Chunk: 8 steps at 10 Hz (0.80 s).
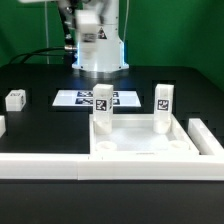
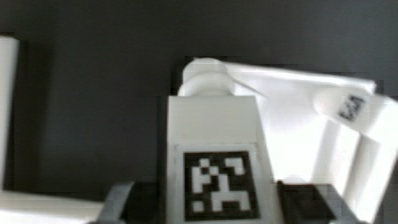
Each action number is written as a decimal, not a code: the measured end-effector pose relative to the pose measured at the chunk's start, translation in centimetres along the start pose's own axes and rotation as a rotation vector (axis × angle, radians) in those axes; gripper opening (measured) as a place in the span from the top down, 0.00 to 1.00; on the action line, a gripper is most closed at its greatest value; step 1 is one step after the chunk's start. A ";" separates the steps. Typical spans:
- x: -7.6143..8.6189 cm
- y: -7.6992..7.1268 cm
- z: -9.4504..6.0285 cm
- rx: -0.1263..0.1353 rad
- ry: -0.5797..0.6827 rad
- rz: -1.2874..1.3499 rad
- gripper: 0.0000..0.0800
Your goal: Assemble square table
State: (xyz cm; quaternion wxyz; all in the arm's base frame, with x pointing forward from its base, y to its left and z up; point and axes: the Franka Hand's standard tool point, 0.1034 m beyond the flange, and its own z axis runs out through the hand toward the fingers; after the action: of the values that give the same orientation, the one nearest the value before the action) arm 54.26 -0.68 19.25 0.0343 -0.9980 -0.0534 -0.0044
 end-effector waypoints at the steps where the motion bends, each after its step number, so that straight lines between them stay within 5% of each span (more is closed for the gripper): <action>1: 2.8 -2.4 0.0 -0.008 0.073 0.049 0.63; 2: 4.7 -3.2 -0.2 -0.015 0.146 0.048 0.63; 8: 4.2 -1.2 0.2 -0.102 0.491 -0.007 0.63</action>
Offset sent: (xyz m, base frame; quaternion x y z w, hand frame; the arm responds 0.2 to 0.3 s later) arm 0.0000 0.0000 0.0000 0.0000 0.1938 0.0000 0.9810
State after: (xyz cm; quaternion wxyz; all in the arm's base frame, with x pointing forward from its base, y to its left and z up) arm 58.33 1.00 19.22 -0.0040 -0.9672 -0.0466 -0.2497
